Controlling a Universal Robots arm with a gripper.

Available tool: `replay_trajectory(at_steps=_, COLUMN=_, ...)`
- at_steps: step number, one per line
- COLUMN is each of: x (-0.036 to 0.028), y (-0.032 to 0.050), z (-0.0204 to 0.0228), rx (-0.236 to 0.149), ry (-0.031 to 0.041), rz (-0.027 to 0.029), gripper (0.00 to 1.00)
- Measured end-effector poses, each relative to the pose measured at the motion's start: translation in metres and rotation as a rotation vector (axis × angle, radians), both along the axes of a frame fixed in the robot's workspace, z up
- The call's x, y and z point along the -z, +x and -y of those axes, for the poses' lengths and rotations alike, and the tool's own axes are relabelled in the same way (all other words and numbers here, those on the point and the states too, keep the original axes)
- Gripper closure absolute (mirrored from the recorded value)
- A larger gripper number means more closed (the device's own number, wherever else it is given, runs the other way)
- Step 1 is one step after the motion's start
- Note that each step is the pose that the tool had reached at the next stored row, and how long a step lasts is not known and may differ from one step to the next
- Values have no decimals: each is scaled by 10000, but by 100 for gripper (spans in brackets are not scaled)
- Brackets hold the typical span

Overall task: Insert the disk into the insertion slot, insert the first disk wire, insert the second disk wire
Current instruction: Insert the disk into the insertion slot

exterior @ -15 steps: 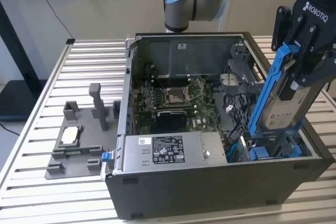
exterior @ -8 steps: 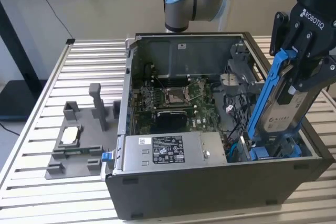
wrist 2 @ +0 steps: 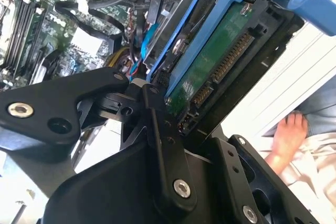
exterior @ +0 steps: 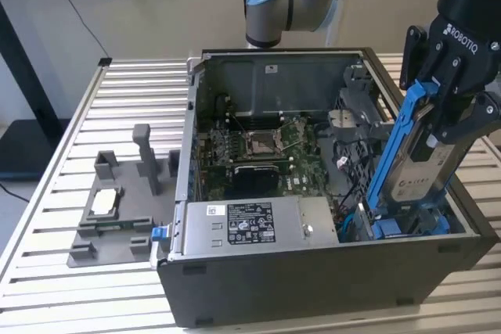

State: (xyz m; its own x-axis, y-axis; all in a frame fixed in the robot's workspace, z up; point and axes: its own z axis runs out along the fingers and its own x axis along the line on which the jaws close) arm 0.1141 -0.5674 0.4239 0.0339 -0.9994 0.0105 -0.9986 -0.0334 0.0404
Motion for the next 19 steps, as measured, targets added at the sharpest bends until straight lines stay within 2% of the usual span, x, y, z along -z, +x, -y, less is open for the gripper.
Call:
replay_trajectory(at_steps=14, x=95, y=14, z=10, rx=16, ry=1, rz=0, gripper=68)
replay_trajectory(at_steps=19, x=149, y=21, z=10, rx=36, ry=0, rz=0, gripper=68)
